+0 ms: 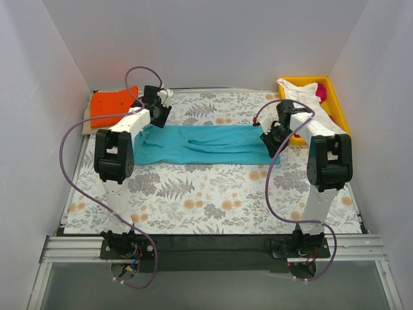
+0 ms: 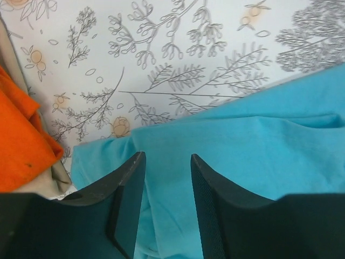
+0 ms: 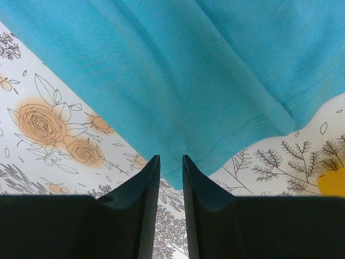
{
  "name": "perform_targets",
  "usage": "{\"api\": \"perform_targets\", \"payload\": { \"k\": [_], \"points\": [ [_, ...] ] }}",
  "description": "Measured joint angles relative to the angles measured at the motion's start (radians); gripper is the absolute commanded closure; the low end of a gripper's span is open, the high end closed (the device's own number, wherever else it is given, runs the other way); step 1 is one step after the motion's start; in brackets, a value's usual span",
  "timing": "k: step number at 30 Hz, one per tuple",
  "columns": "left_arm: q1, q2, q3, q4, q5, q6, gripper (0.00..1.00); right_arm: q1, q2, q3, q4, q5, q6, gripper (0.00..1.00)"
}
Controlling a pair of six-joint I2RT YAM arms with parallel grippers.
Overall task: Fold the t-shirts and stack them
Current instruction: Fold the tshirt
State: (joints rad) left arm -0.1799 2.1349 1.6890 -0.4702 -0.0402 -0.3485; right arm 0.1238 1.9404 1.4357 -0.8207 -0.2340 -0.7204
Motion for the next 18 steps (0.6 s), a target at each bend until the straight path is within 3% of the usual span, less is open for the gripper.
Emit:
{"api": "perform_targets", "payload": {
  "k": [3,8,12,18],
  "points": [
    [0.016,0.0,0.002,-0.004,0.037,-0.008,0.62,0.0,0.0,0.0,0.0,0.0,0.001,0.74],
    [0.024,-0.125,-0.103,0.006,0.321,0.014,0.61,0.0,0.0,0.002,0.0,-0.001,0.008,0.68],
    [-0.052,-0.245,-0.193,0.002,0.512,0.066,0.6,0.0,0.0,0.032,-0.003,0.0,0.011,0.65],
    [-0.184,-0.257,-0.248,0.011,0.591,0.104,0.58,-0.006,0.0,0.09,0.004,0.003,0.011,0.65]
  ]
}}
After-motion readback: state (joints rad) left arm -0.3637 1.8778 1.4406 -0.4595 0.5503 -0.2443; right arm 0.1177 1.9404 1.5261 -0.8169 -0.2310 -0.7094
